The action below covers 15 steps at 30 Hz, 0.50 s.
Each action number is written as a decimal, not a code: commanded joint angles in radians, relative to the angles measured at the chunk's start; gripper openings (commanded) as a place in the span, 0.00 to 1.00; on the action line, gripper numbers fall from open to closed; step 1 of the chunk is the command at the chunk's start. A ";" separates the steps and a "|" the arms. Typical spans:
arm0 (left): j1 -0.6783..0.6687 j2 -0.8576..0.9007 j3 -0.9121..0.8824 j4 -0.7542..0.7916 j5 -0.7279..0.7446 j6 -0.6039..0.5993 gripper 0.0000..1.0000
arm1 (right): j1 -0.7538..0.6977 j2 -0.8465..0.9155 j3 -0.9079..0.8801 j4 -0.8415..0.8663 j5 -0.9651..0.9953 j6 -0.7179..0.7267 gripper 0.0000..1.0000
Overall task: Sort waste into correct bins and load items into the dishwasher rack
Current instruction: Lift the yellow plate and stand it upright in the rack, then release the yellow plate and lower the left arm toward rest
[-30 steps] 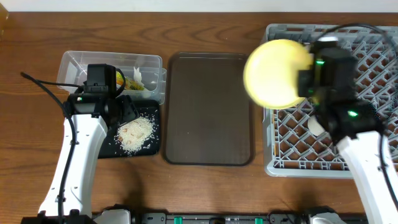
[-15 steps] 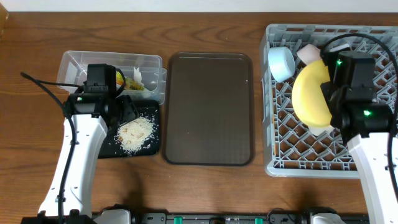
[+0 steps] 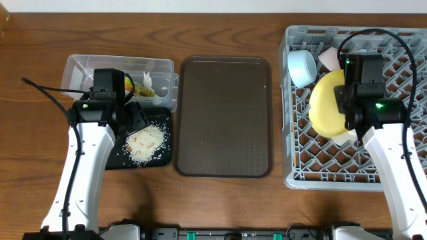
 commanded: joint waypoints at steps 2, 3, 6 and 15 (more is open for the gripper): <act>0.004 -0.013 0.003 0.000 -0.005 -0.006 0.74 | 0.028 0.002 0.000 0.039 -0.223 0.136 0.02; 0.004 -0.013 0.003 0.000 -0.005 -0.006 0.74 | 0.031 0.002 0.000 0.048 -0.261 0.141 0.04; 0.004 -0.013 0.003 0.000 -0.005 -0.006 0.74 | 0.031 0.002 0.000 0.064 -0.325 0.171 0.16; 0.004 -0.013 0.003 -0.001 -0.005 -0.006 0.74 | 0.031 -0.017 0.000 0.018 -0.330 0.246 0.36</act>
